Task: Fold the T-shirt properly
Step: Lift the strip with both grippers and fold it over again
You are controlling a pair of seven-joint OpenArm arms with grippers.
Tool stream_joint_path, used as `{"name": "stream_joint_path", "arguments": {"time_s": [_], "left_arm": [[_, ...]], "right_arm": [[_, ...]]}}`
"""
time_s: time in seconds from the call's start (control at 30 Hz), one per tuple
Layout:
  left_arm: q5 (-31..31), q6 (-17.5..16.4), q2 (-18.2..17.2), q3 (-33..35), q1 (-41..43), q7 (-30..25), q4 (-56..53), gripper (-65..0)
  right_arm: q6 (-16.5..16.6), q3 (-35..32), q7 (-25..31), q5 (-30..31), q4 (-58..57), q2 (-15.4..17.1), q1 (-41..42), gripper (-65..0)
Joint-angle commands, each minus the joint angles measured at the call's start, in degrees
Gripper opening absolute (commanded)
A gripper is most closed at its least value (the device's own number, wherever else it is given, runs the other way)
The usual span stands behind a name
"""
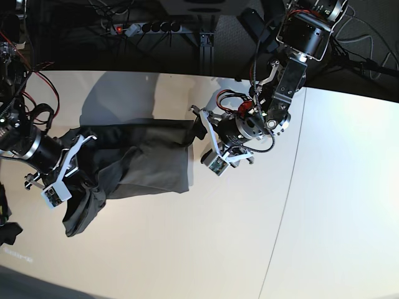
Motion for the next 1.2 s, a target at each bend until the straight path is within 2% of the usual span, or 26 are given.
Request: {"name": "stream_joint_path", "arguments": {"time_s": [0.0, 0.13, 0.23, 0.37, 0.67, 0.77, 0.8, 0.83, 0.93, 1.07, 1.1, 1.17], "left_arm": [[0.44, 0.61, 0.74, 0.42, 1.31, 4.70, -0.59, -27.7], [0.44, 0.59, 3.80, 0.42, 3.72, 4.68, -0.57, -27.7], [0.48, 0.59, 6.21, 0.42, 4.96, 4.70, -0.57, -27.7], [0.44, 0.59, 7.19, 0.39, 5.33, 4.66, -0.55, -27.7], [0.48, 0.57, 7.17, 0.39, 4.39, 4.68, -0.33, -27.7], [0.50, 0.59, 7.19, 0.37, 4.39, 4.66, -0.31, -27.7], [0.50, 0.59, 7.17, 0.37, 4.37, 4.66, -0.31, -27.7], [0.52, 0.59, 7.19, 0.28, 4.39, 4.66, -0.28, -27.7], [1.90, 0.59, 7.17, -0.35, 4.42, 4.68, 0.09, -27.7], [2.45, 0.59, 7.17, -3.93, 4.59, 5.57, 3.23, -28.3], [2.45, 0.59, 7.17, -5.20, 4.76, 6.29, 4.79, -32.0], [2.43, 0.59, 7.17, -8.04, 4.90, 8.63, 8.48, -44.6]], "right_arm": [[2.97, -1.55, 1.66, -1.29, 0.74, 0.90, 1.55, -65.0], [2.80, -8.68, 1.62, -8.70, 0.17, -1.95, 3.65, -65.0], [2.80, -11.98, 1.60, -11.47, -0.52, -5.20, 4.09, -65.0], [2.80, -16.11, -0.57, -14.95, -0.81, -8.17, 4.04, -65.0], [2.80, -23.19, -3.58, -13.92, -2.36, -8.44, 3.45, -65.0], [2.80, -23.23, -4.57, -9.70, -2.36, -8.46, 3.48, -32.0], [2.80, -23.23, -4.37, -8.92, -2.27, -8.46, 3.63, -24.4], [2.80, -23.23, -4.31, -8.00, -2.03, -8.46, 3.85, -20.9], [2.80, -23.21, -3.85, -5.62, -0.39, -8.50, 4.81, -21.1], [2.75, -21.94, -3.41, -5.66, 0.35, -9.60, 7.58, -21.1], [2.67, -21.20, -2.91, -5.84, 0.33, -9.97, 8.41, -21.1], [2.60, -19.19, -1.55, -6.82, 0.31, -10.88, 9.97, -21.1]]}}
